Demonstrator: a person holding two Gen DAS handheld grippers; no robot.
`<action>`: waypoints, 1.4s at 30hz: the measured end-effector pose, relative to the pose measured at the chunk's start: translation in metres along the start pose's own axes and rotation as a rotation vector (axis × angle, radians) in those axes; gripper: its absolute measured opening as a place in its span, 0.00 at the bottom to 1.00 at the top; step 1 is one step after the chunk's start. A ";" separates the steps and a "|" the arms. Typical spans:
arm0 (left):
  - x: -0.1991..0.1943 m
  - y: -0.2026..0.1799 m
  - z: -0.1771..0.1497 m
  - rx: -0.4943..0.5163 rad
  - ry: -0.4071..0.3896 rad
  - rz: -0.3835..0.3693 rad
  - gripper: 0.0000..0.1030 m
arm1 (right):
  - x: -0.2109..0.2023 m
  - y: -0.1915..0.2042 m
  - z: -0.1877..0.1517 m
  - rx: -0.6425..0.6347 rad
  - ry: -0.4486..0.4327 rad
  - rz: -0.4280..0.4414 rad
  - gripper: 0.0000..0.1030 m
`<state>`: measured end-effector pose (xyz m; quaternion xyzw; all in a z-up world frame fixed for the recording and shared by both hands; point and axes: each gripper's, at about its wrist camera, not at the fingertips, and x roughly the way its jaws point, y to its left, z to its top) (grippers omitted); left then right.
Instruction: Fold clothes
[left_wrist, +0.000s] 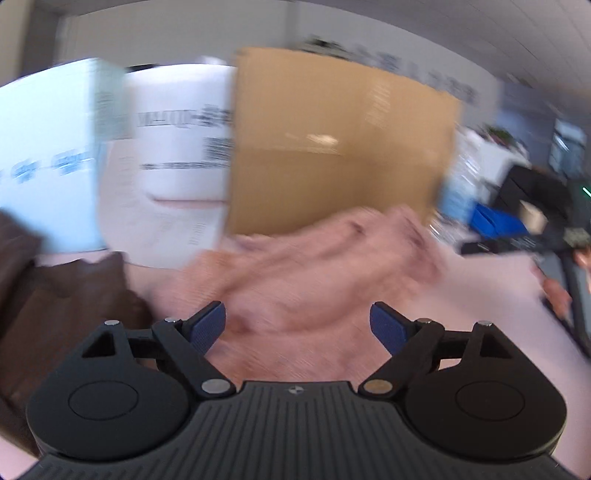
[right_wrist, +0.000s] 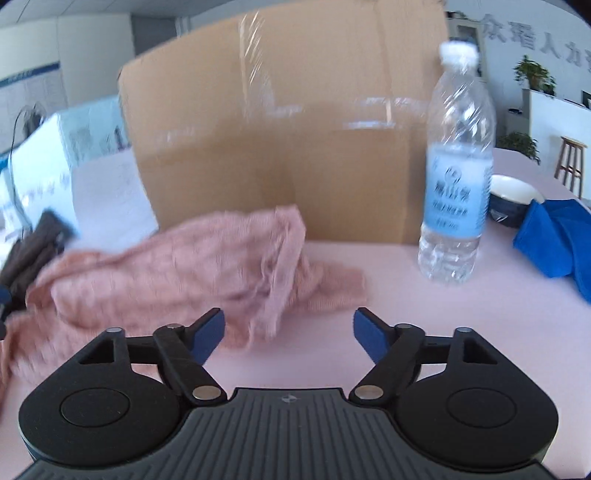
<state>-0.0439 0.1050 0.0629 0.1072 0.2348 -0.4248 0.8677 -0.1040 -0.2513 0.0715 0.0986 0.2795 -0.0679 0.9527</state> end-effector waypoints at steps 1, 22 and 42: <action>0.000 -0.011 -0.004 0.052 0.019 -0.015 0.82 | 0.006 0.000 -0.005 0.009 0.002 0.009 0.64; 0.038 -0.006 -0.001 -0.101 0.284 0.118 0.08 | -0.038 -0.007 0.018 0.167 -0.115 0.037 0.06; -0.013 -0.074 -0.035 0.020 0.547 -0.244 0.18 | -0.151 -0.006 -0.090 -0.020 0.342 -0.030 0.15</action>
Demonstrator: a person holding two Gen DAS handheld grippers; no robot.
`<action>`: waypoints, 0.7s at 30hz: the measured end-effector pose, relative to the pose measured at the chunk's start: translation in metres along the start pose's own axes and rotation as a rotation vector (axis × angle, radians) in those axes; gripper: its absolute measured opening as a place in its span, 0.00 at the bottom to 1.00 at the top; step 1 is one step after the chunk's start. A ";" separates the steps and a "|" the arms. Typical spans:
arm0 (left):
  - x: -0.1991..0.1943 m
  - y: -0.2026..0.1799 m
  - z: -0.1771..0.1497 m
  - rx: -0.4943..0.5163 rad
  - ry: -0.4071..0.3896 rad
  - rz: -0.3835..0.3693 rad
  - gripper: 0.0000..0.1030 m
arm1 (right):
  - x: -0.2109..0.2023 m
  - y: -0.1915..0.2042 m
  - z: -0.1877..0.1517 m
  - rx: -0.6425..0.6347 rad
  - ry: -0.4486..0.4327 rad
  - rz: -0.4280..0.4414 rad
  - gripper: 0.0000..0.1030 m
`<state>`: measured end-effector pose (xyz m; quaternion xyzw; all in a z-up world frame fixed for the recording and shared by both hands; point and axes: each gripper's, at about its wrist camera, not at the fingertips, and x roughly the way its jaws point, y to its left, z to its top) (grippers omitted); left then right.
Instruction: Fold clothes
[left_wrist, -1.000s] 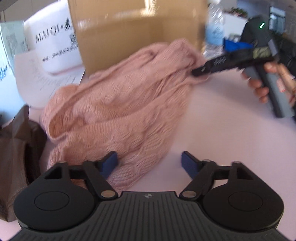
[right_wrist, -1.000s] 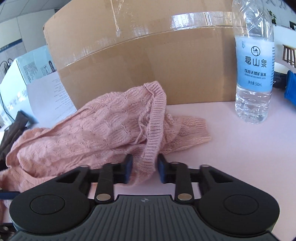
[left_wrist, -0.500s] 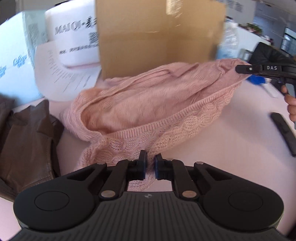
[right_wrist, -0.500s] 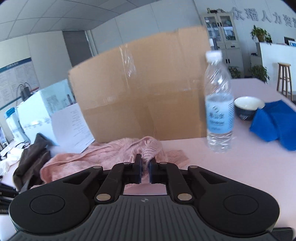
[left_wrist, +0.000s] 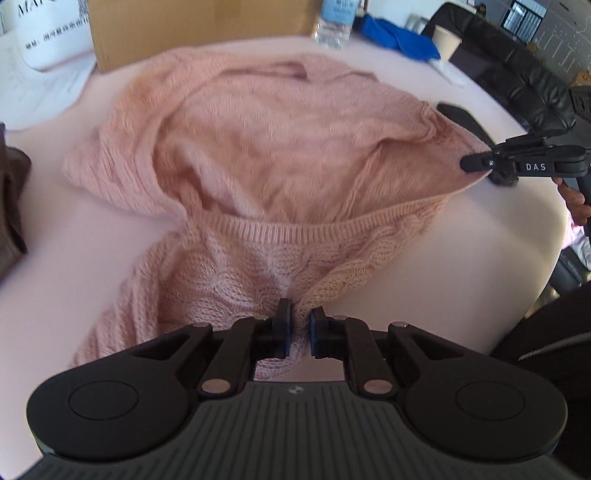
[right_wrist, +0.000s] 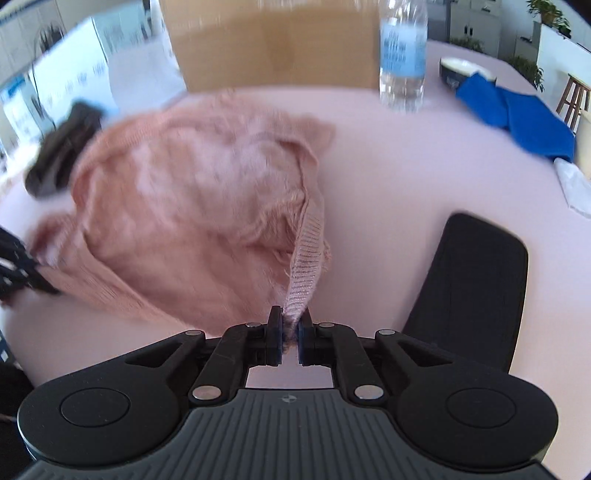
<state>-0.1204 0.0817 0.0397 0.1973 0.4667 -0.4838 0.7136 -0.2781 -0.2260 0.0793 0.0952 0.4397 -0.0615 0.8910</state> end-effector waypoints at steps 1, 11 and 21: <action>-0.002 0.003 0.002 0.006 -0.006 -0.015 0.25 | -0.007 -0.002 0.008 0.004 -0.025 -0.006 0.31; -0.072 0.047 0.058 -0.038 -0.392 0.367 0.84 | -0.018 0.022 0.085 -0.353 -0.440 -0.041 0.63; 0.011 0.074 0.110 -0.010 -0.143 0.441 0.83 | 0.099 0.068 0.112 -0.590 -0.292 -0.052 0.43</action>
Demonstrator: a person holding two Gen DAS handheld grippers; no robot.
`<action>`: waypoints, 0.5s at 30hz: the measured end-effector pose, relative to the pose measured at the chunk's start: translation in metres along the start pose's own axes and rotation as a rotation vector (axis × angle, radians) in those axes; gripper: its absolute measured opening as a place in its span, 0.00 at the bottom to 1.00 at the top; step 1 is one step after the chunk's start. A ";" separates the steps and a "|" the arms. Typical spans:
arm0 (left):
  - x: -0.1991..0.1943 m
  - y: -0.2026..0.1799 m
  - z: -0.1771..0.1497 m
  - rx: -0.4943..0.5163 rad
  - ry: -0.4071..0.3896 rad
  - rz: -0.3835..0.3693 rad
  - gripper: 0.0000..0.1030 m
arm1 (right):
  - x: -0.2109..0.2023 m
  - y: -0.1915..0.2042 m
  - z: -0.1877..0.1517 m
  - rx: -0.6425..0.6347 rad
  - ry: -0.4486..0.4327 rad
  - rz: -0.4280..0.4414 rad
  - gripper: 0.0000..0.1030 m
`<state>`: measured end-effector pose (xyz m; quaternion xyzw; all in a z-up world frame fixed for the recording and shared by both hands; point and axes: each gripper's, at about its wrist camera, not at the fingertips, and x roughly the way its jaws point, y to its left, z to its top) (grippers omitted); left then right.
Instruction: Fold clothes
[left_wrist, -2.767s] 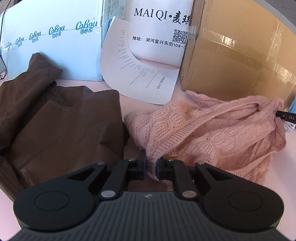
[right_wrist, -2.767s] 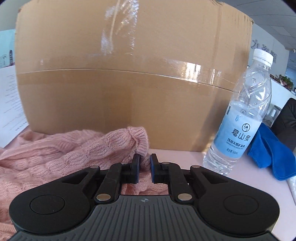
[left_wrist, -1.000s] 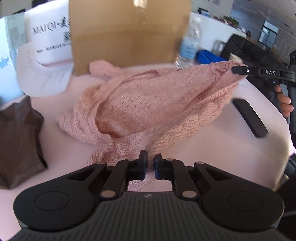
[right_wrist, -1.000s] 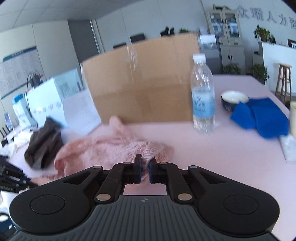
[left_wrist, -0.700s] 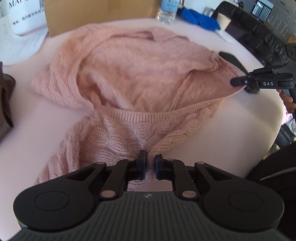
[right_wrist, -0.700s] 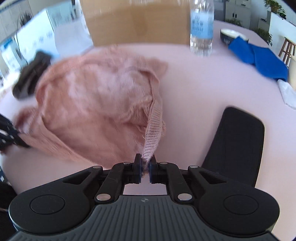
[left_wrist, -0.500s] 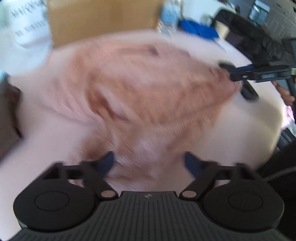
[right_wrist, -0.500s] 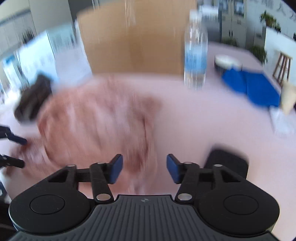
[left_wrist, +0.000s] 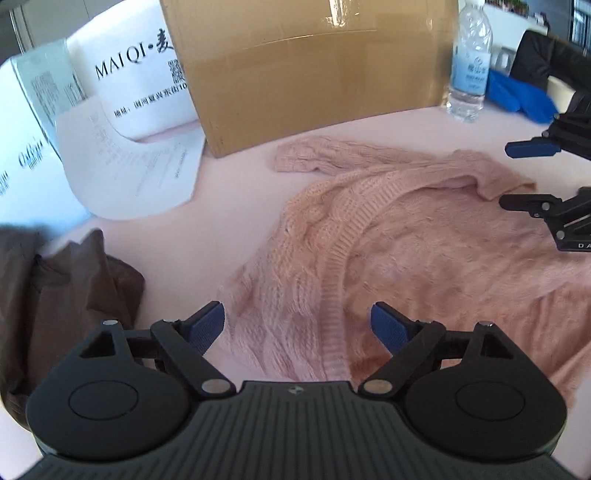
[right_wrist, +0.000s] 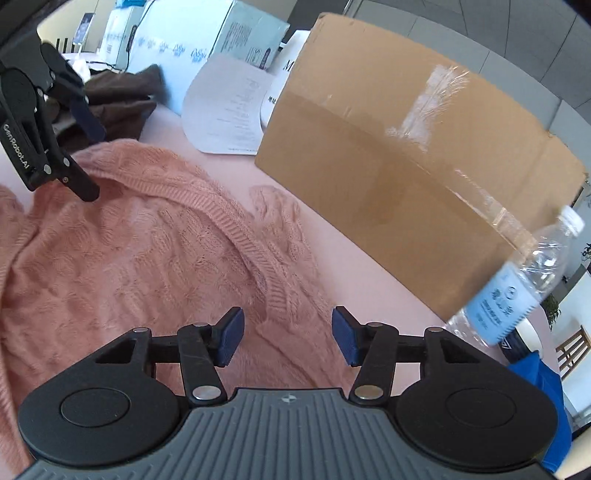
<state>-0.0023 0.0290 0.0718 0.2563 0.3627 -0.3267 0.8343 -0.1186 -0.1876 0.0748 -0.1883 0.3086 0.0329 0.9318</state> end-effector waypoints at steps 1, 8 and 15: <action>0.006 -0.001 0.002 -0.003 0.015 0.001 0.82 | 0.005 0.000 0.001 0.007 0.008 -0.003 0.33; 0.026 0.003 -0.004 -0.048 0.071 0.024 0.18 | -0.008 -0.015 0.000 0.099 -0.059 -0.028 0.08; -0.037 0.001 -0.018 0.013 -0.098 0.069 0.15 | -0.105 0.004 -0.010 0.006 -0.179 0.099 0.08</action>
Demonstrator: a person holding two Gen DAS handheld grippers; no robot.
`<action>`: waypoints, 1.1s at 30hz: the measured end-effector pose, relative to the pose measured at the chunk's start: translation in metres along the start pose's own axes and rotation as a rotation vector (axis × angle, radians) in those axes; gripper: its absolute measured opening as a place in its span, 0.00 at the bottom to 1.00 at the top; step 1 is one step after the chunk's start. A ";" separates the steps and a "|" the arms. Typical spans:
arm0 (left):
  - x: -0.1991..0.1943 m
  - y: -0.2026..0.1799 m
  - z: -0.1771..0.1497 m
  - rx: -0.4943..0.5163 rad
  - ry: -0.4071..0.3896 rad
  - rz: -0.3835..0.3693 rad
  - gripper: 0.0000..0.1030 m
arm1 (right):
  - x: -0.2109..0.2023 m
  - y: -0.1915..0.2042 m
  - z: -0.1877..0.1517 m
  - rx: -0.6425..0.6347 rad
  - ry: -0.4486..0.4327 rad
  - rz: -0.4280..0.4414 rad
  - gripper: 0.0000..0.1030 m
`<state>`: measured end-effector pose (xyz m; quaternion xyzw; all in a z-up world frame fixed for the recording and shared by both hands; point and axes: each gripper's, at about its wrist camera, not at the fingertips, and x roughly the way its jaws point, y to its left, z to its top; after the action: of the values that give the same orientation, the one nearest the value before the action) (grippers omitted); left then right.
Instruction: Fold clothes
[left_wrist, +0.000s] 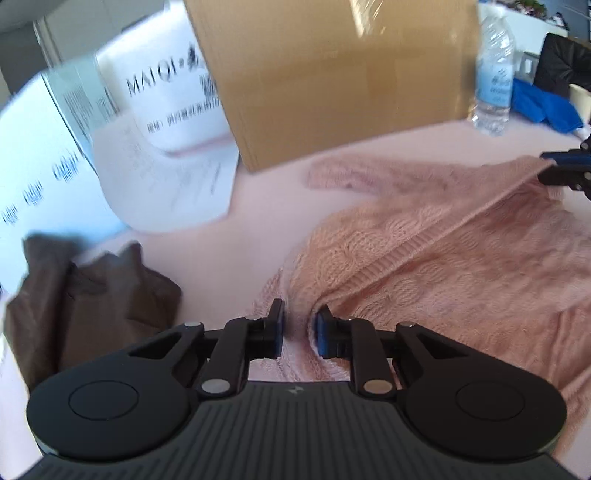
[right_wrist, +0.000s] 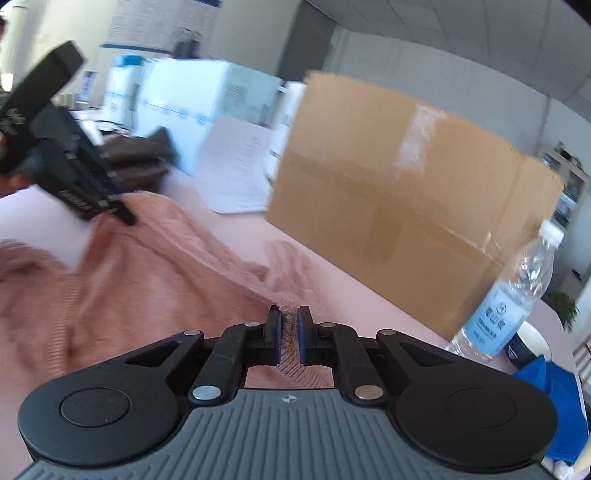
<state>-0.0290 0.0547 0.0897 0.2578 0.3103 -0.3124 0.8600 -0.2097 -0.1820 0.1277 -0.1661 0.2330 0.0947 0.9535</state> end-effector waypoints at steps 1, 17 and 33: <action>-0.011 -0.003 -0.006 0.022 -0.014 -0.001 0.15 | -0.006 0.008 -0.002 -0.014 0.009 0.019 0.08; -0.020 0.000 -0.065 0.001 0.112 -0.057 0.59 | -0.049 0.002 -0.010 0.115 -0.056 0.176 0.73; -0.066 0.056 -0.080 -0.155 -0.082 0.004 0.77 | 0.159 -0.083 0.020 0.554 0.286 0.387 0.47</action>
<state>-0.0599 0.1684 0.0958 0.1783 0.2974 -0.2959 0.8901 -0.0412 -0.2359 0.0911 0.1341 0.4079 0.1822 0.8845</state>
